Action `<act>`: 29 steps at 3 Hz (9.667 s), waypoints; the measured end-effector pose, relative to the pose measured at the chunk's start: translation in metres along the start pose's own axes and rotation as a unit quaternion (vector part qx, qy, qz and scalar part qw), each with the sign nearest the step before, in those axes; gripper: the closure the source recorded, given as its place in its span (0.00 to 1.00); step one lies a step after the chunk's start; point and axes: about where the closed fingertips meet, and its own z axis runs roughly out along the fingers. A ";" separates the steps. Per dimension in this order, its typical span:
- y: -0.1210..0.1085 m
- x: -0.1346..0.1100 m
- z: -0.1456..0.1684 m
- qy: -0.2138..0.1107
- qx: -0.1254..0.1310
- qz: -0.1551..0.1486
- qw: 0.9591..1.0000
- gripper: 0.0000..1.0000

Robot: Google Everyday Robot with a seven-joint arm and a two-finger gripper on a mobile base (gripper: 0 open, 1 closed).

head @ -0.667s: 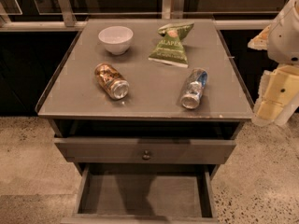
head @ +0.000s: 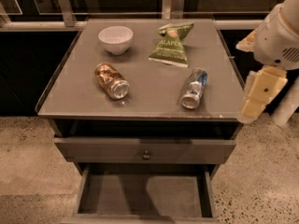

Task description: Place orange can into middle drawer

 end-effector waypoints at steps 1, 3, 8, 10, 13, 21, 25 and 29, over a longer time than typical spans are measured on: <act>-0.018 -0.027 0.059 -0.038 -0.035 0.006 0.999 0.00; -0.008 -0.051 0.076 -0.083 -0.031 0.003 0.996 0.00; -0.029 -0.202 0.085 -0.232 0.050 -0.024 0.971 0.00; -0.028 -0.205 0.130 -0.256 0.082 0.105 0.958 0.00; -0.054 -0.232 0.140 -0.307 0.126 0.176 0.927 0.00; -0.043 -0.269 0.212 -0.327 0.077 0.216 0.917 0.89; 0.045 -0.216 0.125 -0.366 -0.094 0.120 0.918 1.00; 0.136 -0.234 0.130 -0.408 -0.074 0.161 0.896 1.00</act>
Offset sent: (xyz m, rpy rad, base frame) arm 0.0599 0.0449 -0.0675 0.1275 0.0925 0.0293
